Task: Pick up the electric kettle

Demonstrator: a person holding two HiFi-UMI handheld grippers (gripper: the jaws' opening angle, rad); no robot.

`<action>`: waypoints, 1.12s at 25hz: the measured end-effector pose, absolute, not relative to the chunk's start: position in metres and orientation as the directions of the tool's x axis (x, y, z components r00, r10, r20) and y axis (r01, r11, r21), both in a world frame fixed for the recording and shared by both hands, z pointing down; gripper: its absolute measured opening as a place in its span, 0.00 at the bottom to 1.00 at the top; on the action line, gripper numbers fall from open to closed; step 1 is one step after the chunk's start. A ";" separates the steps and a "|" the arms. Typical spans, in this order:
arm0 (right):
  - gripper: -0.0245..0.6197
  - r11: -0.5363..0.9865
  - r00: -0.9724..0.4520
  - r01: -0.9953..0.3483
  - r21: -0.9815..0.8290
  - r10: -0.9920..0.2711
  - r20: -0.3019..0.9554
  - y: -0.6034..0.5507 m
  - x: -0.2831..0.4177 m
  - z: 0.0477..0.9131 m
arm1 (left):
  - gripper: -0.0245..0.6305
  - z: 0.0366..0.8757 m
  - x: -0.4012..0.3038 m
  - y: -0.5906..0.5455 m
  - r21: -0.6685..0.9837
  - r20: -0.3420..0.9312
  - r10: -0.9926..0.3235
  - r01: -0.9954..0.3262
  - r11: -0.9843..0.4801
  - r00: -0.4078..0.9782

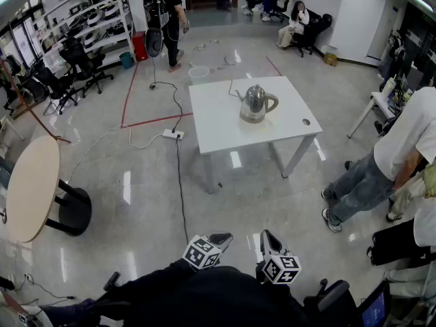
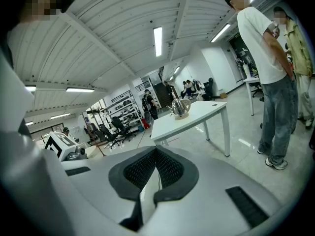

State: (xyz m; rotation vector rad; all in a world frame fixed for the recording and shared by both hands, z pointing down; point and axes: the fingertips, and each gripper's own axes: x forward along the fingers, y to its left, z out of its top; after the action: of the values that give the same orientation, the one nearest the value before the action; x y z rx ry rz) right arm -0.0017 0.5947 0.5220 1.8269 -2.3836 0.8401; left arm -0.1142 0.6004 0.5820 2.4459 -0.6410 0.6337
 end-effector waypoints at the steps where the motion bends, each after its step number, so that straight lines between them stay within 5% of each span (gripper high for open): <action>1: 0.06 0.167 -0.313 -0.902 -0.398 -0.888 0.336 0.592 -0.004 0.523 | 0.09 0.583 -0.116 0.598 0.372 0.549 -0.303 -0.552 -0.746 0.779; 28: 0.06 0.056 -0.264 -0.897 -0.439 -0.864 0.429 0.557 -0.077 0.553 | 0.09 0.607 -0.193 0.563 0.507 0.520 -0.242 -0.524 -0.685 0.819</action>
State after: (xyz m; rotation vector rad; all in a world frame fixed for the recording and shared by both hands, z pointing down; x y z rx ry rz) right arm -0.0772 0.5571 0.5535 1.8741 -2.2452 1.0004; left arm -0.1932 0.5632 0.6072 2.3316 -0.5593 0.5498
